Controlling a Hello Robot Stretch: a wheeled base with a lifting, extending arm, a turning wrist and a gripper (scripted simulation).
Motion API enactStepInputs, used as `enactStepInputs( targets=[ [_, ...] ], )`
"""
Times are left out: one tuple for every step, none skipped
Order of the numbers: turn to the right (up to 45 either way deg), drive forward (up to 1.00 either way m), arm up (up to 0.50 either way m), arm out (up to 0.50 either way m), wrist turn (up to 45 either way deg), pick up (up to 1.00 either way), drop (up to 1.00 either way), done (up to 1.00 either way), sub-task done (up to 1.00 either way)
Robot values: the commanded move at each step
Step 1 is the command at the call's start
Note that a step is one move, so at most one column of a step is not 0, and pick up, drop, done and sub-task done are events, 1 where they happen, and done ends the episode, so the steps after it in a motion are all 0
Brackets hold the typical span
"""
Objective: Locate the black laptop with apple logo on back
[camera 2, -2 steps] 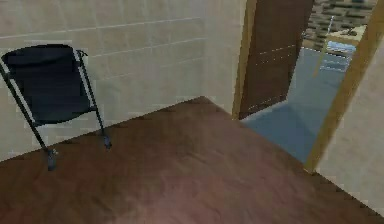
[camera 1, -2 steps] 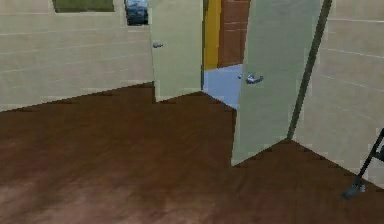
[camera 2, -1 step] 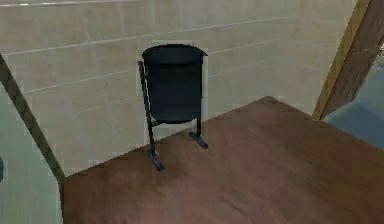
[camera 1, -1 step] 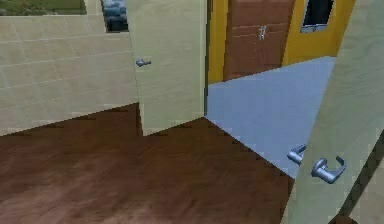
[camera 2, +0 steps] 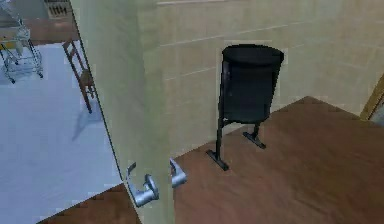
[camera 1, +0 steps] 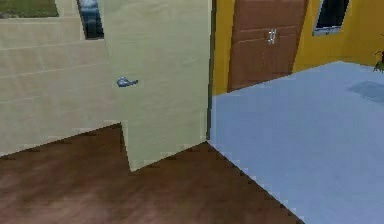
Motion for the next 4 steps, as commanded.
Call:
enactStepInputs(
  targets=[
    [-30.0, 0.00, 0.00, 0.00, 0.0, 0.00, 0.00, 0.00, 0.00],
    [0.0, 0.35, 0.00, 0.00, 0.0, 0.00, 0.00, 0.00, 0.00],
    [45.0, 0.00, 0.00, 0.00, 0.0, 0.00, 0.00, 0.00, 0.00],
    [36.0, 0.00, 0.00, 0.00, 0.0, 0.00, 0.00, 0.00, 0.00]
  ],
)
